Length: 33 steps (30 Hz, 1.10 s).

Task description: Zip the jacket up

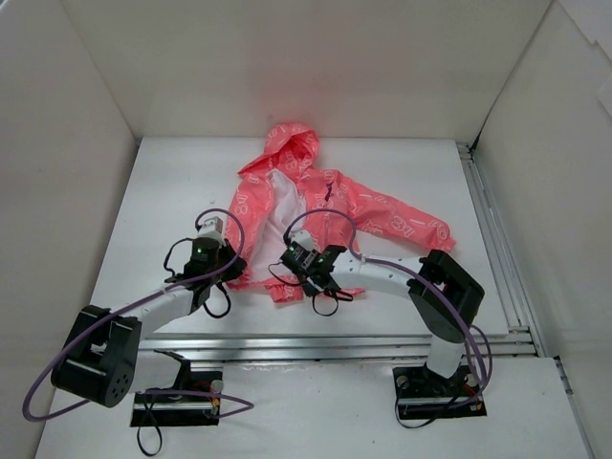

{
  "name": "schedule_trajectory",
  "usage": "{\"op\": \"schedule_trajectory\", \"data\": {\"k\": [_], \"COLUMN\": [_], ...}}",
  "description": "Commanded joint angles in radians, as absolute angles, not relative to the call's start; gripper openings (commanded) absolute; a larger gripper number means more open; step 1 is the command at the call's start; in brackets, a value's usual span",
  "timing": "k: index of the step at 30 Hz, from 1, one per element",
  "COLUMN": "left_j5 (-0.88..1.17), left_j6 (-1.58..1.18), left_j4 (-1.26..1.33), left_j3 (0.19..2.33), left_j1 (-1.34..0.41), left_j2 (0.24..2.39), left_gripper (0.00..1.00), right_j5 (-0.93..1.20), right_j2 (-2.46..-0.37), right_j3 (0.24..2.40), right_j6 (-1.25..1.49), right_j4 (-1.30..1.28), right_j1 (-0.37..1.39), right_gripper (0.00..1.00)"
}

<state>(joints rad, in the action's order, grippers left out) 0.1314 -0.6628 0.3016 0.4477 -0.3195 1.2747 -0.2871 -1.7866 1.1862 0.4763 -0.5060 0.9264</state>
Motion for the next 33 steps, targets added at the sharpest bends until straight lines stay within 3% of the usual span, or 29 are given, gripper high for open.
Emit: {"op": "schedule_trajectory", "data": {"k": [1,3,18,33], "left_j5": [0.140,0.141,0.184,0.336], "left_j6": [-0.670,-0.672,-0.655,-0.624], "left_j4": [0.331,0.333,0.366,0.534], "left_j3": [0.476,0.477,0.465,0.442], "left_j1": [-0.321,-0.321,-0.321,-0.311], "left_j2": [1.259,1.261,1.235,1.020], "left_gripper": [0.00,0.00,0.00,0.00], "right_j5": [-0.321,-0.305,-0.065,0.408], "right_j2": [-1.710,-1.686,-1.459,-1.428], "right_j3": [1.189,1.183,1.166,1.241], "right_j6": [0.479,0.474,0.282,0.199], "right_j4": [-0.471,-0.471,-0.451,-0.368], "right_j1": [0.913,0.908,0.789,0.614], "right_gripper": [0.07,0.00,0.00,0.00]}}
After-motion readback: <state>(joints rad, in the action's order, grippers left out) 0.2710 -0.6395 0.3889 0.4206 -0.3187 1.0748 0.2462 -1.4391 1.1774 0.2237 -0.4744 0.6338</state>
